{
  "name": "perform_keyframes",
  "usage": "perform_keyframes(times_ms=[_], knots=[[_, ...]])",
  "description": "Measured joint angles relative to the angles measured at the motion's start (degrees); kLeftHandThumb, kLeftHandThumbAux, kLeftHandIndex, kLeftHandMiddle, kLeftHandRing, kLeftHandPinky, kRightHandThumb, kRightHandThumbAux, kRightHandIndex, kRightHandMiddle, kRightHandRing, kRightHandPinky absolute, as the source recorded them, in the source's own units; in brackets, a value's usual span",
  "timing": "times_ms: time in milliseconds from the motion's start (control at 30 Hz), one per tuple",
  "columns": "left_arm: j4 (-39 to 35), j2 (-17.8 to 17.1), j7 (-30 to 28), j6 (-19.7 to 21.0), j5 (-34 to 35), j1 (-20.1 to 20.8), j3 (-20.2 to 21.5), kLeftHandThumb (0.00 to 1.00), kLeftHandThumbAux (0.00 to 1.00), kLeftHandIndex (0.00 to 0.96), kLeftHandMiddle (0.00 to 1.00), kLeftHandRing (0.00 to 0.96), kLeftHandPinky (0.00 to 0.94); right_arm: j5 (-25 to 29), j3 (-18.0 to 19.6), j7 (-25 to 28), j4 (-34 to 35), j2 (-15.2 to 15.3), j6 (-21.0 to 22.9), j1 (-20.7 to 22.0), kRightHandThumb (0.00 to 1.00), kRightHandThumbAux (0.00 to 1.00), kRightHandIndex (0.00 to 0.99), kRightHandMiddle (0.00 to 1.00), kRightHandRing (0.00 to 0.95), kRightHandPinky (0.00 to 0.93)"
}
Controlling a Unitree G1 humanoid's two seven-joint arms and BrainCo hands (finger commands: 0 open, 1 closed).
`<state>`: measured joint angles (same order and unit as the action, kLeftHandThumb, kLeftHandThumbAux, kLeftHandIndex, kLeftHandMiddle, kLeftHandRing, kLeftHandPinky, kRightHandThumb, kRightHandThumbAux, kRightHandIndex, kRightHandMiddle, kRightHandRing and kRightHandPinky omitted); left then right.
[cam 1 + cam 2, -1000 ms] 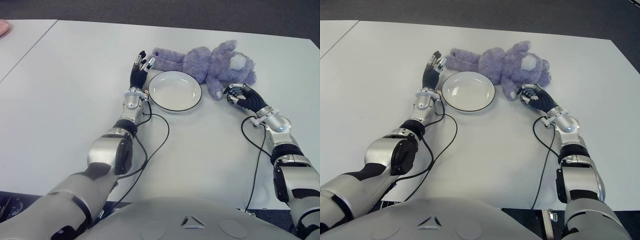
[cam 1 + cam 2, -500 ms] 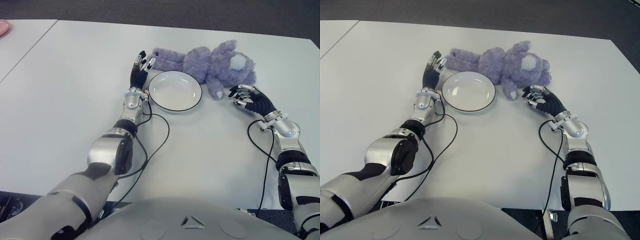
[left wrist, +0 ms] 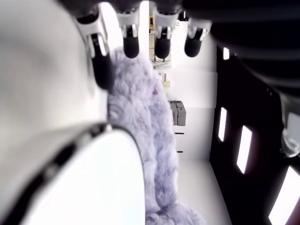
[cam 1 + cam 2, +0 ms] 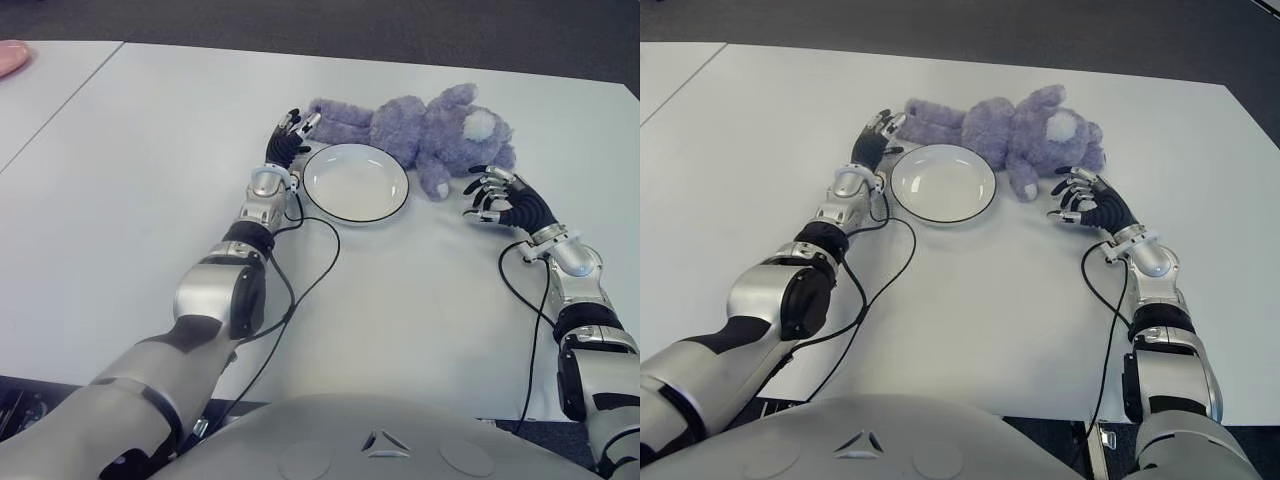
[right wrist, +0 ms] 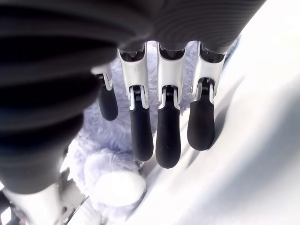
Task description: Put the doll into the plate.
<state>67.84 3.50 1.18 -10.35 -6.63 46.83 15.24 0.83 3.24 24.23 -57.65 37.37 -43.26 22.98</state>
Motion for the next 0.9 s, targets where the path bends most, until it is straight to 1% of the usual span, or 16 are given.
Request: perform_keyframes(times_ms=[100, 133, 200, 267, 367, 400, 467, 567, 600, 667, 767, 867, 900], knots=[[-0.06, 0.00, -0.01, 0.13, 0.00, 0.00, 0.02, 0.000, 0.450, 0.000, 0.003, 0.001, 0.015, -0.30, -0.22, -0.44, -1.71, 0.00, 0.53, 1.29, 0.000, 0.758, 0.179, 0.389, 0.508, 0.538], [-0.08, 0.00, -0.01, 0.13, 0.00, 0.00, 0.03, 0.000, 0.450, 0.000, 0.003, 0.001, 0.016, -0.44, -0.41, -0.66, -2.54, -0.02, 0.88, 2.00, 0.000, 0.755, 0.179, 0.365, 0.491, 0.517], [-0.10, 0.00, -0.01, 0.13, 0.00, 0.00, 0.03, 0.000, 0.449, 0.000, 0.003, 0.001, 0.018, -0.94, -0.81, -1.43, -4.44, -0.10, 2.20, 3.76, 0.000, 0.751, 0.179, 0.345, 0.475, 0.499], [-0.11, 0.01, -0.02, 0.13, 0.00, 0.01, 0.03, 0.000, 0.448, 0.000, 0.004, 0.002, 0.020, -1.58, -1.26, -2.50, -6.33, -0.20, 4.01, 5.67, 0.000, 0.741, 0.174, 0.325, 0.443, 0.458], [-0.11, 0.03, -0.05, 0.13, 0.01, 0.01, 0.04, 0.000, 0.445, 0.000, 0.005, 0.002, 0.022, -2.84, -1.94, -6.12, -8.65, -0.52, 7.09, 8.44, 0.007, 0.717, 0.158, 0.293, 0.390, 0.391], [-0.11, 0.03, -0.08, 0.13, 0.01, 0.02, 0.04, 0.000, 0.444, 0.000, 0.005, 0.002, 0.022, -3.17, -2.04, -7.54, -9.42, -0.54, 8.14, 9.27, 0.010, 0.713, 0.156, 0.289, 0.383, 0.383], [-0.12, 0.03, -0.11, 0.13, 0.01, 0.04, 0.05, 0.000, 0.437, 0.000, 0.002, 0.000, 0.021, -3.79, -2.11, -10.23, -10.62, -0.56, 10.27, 10.56, 0.039, 0.684, 0.138, 0.260, 0.338, 0.334], [-0.13, 0.01, -0.11, 0.13, 0.00, 0.04, 0.09, 0.000, 0.433, 0.000, 0.000, 0.000, 0.019, -4.41, -2.13, -14.42, -12.14, -0.89, 13.22, 12.20, 0.062, 0.661, 0.122, 0.231, 0.301, 0.301], [-0.13, -0.01, -0.11, 0.13, 0.00, 0.04, 0.11, 0.000, 0.431, 0.000, 0.000, 0.000, 0.017, -4.77, -2.13, -15.81, -12.55, -1.04, 14.07, 12.67, 0.074, 0.644, 0.103, 0.190, 0.264, 0.274], [-0.13, -0.06, -0.11, 0.13, -0.01, 0.04, 0.15, 0.000, 0.429, 0.000, 0.000, 0.000, 0.014, -5.29, -2.15, -18.26, -13.18, -1.47, 15.77, 13.66, 0.088, 0.622, 0.078, 0.139, 0.219, 0.241], [-0.13, -0.14, -0.11, 0.13, -0.02, 0.04, 0.15, 0.000, 0.429, 0.000, 0.000, 0.000, 0.014, -6.10, -2.23, -21.65, -13.93, -2.30, 18.31, 15.18, 0.101, 0.605, 0.059, 0.110, 0.194, 0.224], [-0.13, -0.21, -0.11, 0.13, -0.02, 0.04, 0.16, 0.000, 0.436, 0.000, 0.000, 0.000, 0.015, -7.03, -2.46, -24.55, -14.37, -3.13, 20.56, 16.50, 0.173, 0.602, 0.058, 0.108, 0.198, 0.274], [-0.13, -0.26, -0.11, 0.13, -0.02, 0.04, 0.16, 0.000, 0.437, 0.000, 0.000, 0.000, 0.015, -7.46, -2.58, -25.54, -14.48, -3.41, 21.20, 16.90, 0.181, 0.601, 0.060, 0.109, 0.200, 0.281]])
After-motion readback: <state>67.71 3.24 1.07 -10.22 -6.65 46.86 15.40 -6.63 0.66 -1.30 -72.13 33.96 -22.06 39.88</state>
